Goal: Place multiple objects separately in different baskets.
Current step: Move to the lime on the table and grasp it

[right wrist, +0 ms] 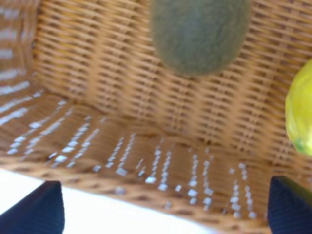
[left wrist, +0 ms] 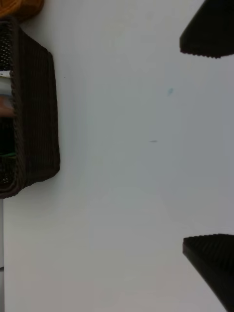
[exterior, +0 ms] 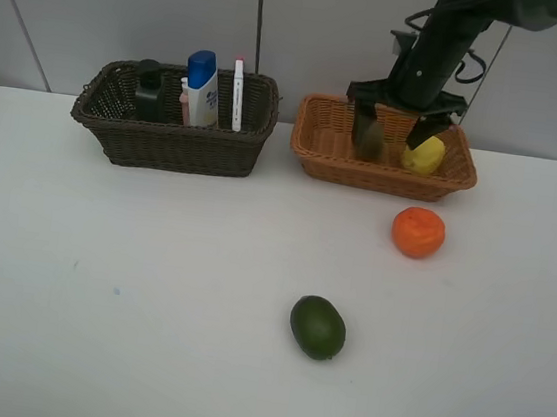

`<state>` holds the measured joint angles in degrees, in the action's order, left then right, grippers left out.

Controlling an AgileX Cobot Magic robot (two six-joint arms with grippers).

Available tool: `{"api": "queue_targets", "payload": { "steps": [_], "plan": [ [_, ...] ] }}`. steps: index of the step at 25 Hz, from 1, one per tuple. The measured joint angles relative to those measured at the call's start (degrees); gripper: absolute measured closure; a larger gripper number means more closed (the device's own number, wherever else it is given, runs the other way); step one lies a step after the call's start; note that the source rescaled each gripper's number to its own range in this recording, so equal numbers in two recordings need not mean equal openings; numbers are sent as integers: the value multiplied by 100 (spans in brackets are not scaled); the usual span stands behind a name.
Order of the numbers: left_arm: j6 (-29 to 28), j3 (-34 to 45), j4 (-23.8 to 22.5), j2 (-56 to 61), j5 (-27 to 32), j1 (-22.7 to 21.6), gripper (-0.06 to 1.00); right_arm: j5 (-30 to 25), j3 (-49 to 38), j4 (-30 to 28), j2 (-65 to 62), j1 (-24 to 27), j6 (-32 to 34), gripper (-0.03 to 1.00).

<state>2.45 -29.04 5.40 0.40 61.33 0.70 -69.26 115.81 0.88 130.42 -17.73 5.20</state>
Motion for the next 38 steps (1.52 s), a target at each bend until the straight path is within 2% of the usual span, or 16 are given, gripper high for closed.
{"api": "queue_targets", "payload": {
  "steps": [4, 9, 13, 18, 21, 25, 38],
  "plan": [
    [0, 0, 0, 0, 0, 0, 0, -13, -663, 273, -496, 0, -17, 1],
    [0, 0, 0, 0, 0, 0, 0, -21, -2498, 303, -1665, -136, -20, 1],
    [0, 0, 0, 0, 0, 0, 0, -27, -4140, 329, -2704, -819, -59, 1],
    [0, 0, 0, 0, 0, 0, 0, 742, -5415, 341, -3409, -1946, -101, 1],
    [0, 0, 0, 0, 0, 0, 0, 1447, -5809, 361, -3446, -2418, -114, 1],
    [0, 0, 0, 0, 0, 0, 0, 2120, -6122, 379, -3446, -2666, -128, 1],
    [0, 0, 0, 0, 0, 0, 0, 2731, -6277, 450, -3434, -2670, -258, 1]
  ]
}}
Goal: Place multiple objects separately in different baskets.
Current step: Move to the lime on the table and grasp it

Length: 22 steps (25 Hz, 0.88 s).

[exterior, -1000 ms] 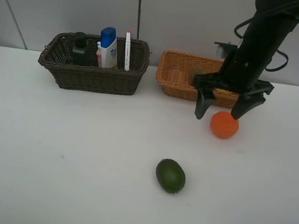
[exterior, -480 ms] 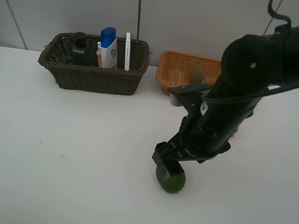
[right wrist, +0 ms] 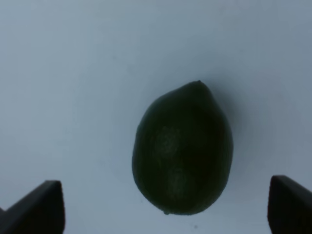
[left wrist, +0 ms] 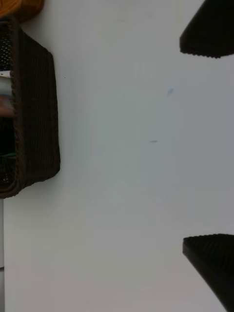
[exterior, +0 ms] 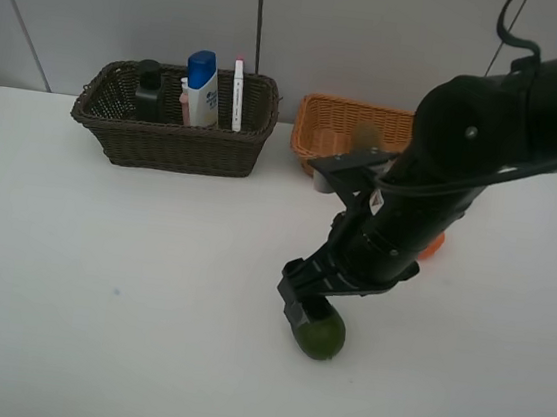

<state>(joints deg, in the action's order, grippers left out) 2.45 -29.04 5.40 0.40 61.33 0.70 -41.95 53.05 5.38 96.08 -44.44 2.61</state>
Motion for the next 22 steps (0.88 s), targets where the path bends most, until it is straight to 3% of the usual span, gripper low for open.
{"api": "queue_targets", "payload": {
  "steps": [22],
  "plan": [
    [0, 0, 0, 0, 0, 0, 0, 527, -12, 52, 1382, 0, -142, 1]
  ]
}}
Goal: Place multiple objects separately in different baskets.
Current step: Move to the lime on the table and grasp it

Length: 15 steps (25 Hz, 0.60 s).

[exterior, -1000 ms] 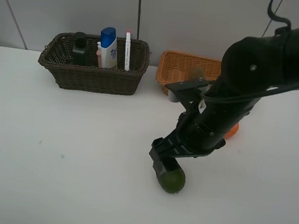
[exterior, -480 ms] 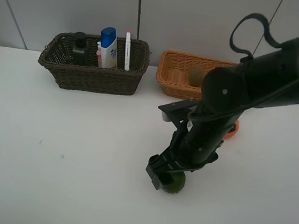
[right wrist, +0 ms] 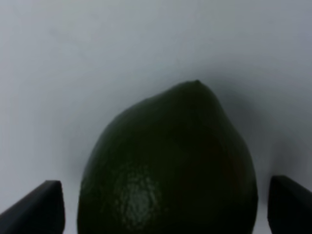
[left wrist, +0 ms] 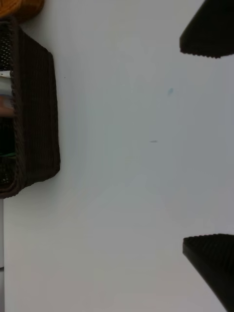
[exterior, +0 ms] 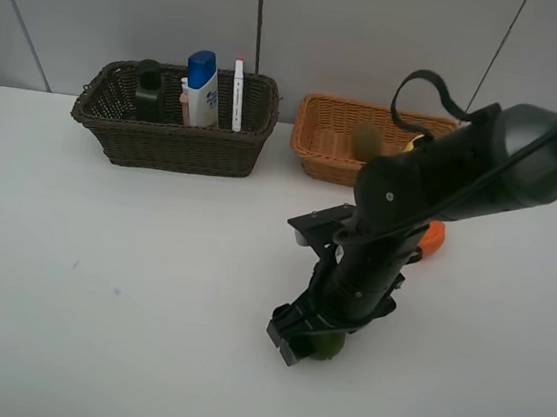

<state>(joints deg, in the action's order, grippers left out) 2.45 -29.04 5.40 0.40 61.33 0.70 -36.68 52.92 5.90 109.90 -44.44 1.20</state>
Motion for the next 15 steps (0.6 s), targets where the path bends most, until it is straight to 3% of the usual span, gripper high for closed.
{"api": "queue_targets", "payload": {
  "steps": [6, 8, 9, 10, 11, 15],
  "plan": [
    [0, 0, 0, 0, 0, 0, 0, 116, 18, 84, 53, 0, -21, 5],
    [0, 0, 0, 0, 0, 0, 0, 118, 18, 99, 53, 0, -25, 26],
    [0, 0, 0, 0, 0, 0, 0, 112, 18, 99, 53, 0, -25, 47],
    [0, 0, 0, 0, 0, 0, 0, 97, 18, 99, 53, 0, -25, 75],
    [0, 0, 0, 0, 0, 0, 0, 71, 18, 107, 53, 0, -25, 82],
    [0, 0, 0, 0, 0, 0, 0, -43, 18, 107, 53, 0, -25, 82]
  ]
}}
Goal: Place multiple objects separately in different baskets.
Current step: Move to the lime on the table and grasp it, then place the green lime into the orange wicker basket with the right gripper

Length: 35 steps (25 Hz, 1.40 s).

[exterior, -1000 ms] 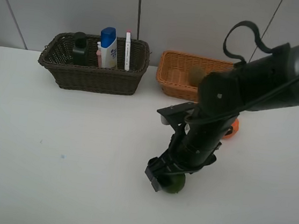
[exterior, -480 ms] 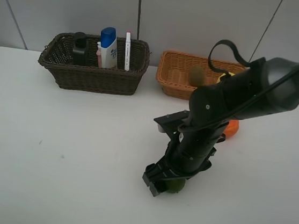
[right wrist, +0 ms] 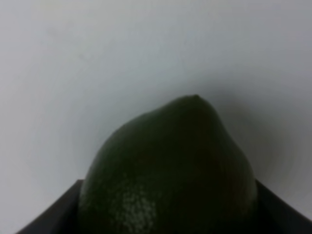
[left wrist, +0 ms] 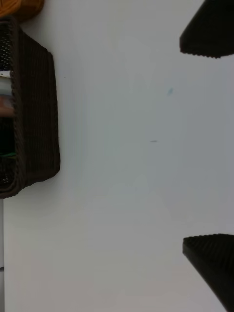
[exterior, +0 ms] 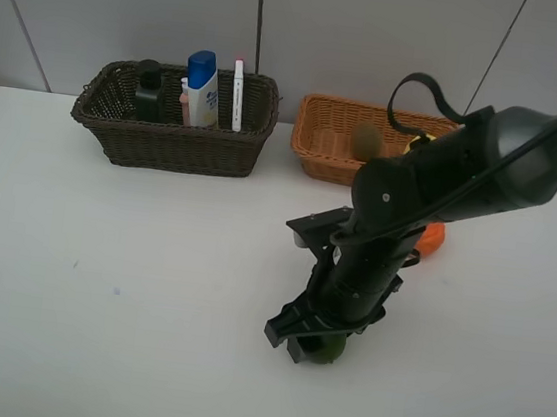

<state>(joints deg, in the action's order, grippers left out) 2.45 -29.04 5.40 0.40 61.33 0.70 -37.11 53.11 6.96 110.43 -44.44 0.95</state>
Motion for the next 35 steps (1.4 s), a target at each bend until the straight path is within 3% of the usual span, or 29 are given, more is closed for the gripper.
{"api": "queue_targets", "payload": {
  "steps": [4, 9, 13, 21, 25, 28, 29, 30, 31, 33, 35],
  "plan": [
    [0, 0, 0, 0, 0, 0, 0, -512, 194, -5, -143, 0, 0, 82],
    [0, 0, 0, 0, 0, 0, 0, -1330, 1230, -372, -763, 135, 5, 82],
    [0, 0, 0, 0, 0, 0, 0, -1769, 2452, -514, -580, 952, 5, 82],
    [0, 0, 0, 0, 0, 0, 0, -1892, 5112, -654, 1358, 2639, 5, 82],
    [0, 0, 0, 0, 0, 0, 0, -2332, 6105, -696, 2243, 3045, 5, 82],
    [0, 0, 0, 0, 0, 0, 0, -2489, 6353, -696, 2456, 3103, 5, 80],
    [0, 0, 0, 0, 0, 0, 0, -2489, 6376, -655, 2456, 3103, 5, 66],
    [0, 0, 0, 0, 0, 0, 0, -2489, 6396, -635, 2456, 3103, 5, 41],
    [0, 0, 0, 0, 0, 0, 0, -2500, 6409, -628, 2430, 3103, 5, 23],
    [0, 0, 0, 0, 0, 0, 0, -2563, 6409, -600, 2360, 3103, 5, 8],
    [0, 0, 0, 0, 0, 0, 0, -2737, 6409, -578, 2258, 3115, 18, 2]
  ]
}}
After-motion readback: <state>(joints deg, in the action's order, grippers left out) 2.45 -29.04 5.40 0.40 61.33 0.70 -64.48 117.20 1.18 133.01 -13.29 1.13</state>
